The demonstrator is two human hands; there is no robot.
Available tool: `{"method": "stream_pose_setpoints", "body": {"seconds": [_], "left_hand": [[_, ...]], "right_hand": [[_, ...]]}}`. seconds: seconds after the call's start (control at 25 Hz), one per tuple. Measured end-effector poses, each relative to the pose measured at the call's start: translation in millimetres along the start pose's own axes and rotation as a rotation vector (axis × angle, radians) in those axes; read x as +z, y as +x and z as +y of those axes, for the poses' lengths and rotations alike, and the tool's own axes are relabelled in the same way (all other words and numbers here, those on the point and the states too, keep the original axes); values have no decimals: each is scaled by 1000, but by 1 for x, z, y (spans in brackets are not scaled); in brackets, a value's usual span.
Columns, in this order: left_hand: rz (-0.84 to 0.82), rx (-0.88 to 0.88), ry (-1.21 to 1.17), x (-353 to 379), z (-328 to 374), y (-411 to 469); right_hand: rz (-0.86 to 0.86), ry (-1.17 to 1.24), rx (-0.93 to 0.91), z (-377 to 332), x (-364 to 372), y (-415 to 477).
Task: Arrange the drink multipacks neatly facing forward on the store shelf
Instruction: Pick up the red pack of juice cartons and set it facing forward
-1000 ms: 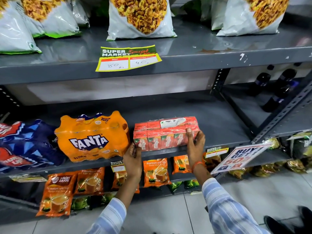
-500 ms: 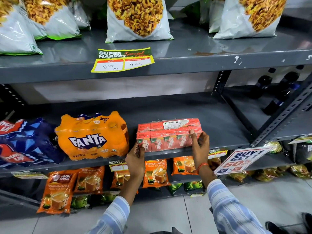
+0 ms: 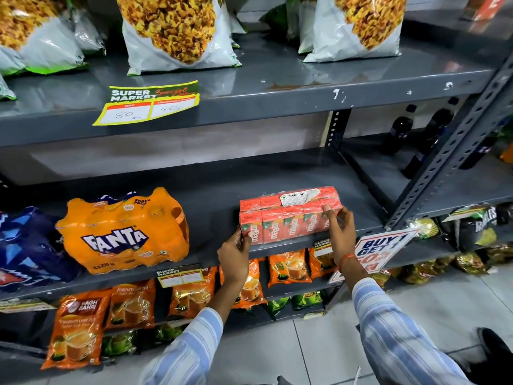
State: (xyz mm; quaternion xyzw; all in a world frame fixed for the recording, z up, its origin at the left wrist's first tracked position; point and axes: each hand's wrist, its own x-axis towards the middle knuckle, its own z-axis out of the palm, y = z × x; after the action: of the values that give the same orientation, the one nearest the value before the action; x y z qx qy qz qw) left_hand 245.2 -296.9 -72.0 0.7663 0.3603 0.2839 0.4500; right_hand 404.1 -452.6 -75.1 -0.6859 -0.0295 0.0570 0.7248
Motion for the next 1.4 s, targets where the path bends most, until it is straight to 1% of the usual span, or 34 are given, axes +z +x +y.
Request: {"method": "stream_pose_setpoints", "body": {"seconds": [0.24,0.64,0.84,1.04,1.2,1.28,1.32,1.4], "left_hand": [[-29,1,21,11,9,-2],[9,-13,20,16,7,-2],[26,-12,18,17,8,-1],[33,-3,-2,17,7,-1],[26,1,-12,17,7,0],[1,-1,-9,16,10,0],[-9,15,-5,14,13,-1],[1,101,13,7,20,-2]], "right_hand": [[30,-2,-10,-2,-12,7],[10,-66,-34,3,-17,10],[-2,-40,-49,0,-12,7],[-7,-64,-71,4,-10,9],[17,-79,-59,6,-10,10],[74,-148,-50,1,-4,7],[144,-248,-73,-5,3,2],[257,-411,-192,-20,23,-16]]}}
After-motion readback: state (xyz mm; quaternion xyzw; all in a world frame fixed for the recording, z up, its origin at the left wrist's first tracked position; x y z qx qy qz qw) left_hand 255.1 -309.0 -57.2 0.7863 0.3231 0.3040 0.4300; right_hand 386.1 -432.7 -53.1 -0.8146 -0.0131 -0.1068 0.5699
